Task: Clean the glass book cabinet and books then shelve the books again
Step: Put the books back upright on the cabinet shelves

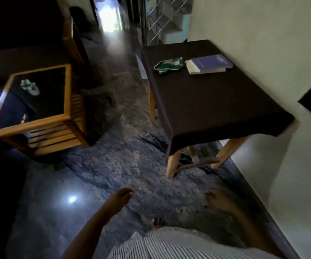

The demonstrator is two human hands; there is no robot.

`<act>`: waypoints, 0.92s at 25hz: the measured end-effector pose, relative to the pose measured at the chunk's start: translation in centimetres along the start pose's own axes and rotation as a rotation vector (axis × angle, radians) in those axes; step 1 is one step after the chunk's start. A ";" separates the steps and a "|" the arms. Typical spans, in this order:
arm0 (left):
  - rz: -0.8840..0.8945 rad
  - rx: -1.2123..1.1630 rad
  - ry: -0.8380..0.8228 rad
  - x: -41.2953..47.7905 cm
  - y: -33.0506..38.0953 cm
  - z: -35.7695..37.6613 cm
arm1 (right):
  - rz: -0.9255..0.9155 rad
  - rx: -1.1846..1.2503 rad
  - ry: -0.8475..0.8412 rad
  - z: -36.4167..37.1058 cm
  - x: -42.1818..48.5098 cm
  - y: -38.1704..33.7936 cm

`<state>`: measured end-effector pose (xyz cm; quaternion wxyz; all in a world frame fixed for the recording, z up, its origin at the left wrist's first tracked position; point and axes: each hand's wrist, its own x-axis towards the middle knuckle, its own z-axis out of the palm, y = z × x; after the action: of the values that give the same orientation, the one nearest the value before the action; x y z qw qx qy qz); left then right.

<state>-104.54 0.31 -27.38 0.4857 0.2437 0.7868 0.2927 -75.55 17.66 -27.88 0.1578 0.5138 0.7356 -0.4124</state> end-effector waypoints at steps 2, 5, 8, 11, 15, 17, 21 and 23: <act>-0.022 -0.068 0.022 3.4 1.8 -4.1 | -0.133 0.043 -0.016 -3.5 4.0 -7.2; -0.032 -0.122 0.078 8.6 3.2 -10.7 | -0.294 0.231 0.007 -8.9 9.7 -18.8; -0.008 -0.094 0.173 14.5 4.3 -17.1 | -0.360 0.305 0.102 -13.8 16.5 -26.4; 0.143 0.131 0.088 23.4 8.9 -23.4 | -0.240 0.442 0.298 -17.9 22.5 -30.2; 0.658 0.572 -0.052 35.5 22.5 -27.7 | 0.052 0.752 0.521 -21.5 25.4 -31.4; 0.867 0.726 -0.087 40.7 29.2 -27.3 | 0.159 0.849 0.603 -22.3 26.6 -31.0; 1.226 0.946 -0.152 50.4 41.2 -21.6 | 0.285 1.042 0.732 -24.4 31.0 -30.1; 1.312 1.070 -0.175 54.0 46.2 -17.6 | 0.332 1.124 0.814 -26.4 33.6 -29.4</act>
<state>-138.06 65.18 -22.46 0.0960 0.8689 0.4783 0.0836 -110.72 55.07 -20.74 -0.3573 0.7358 0.3244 -0.4751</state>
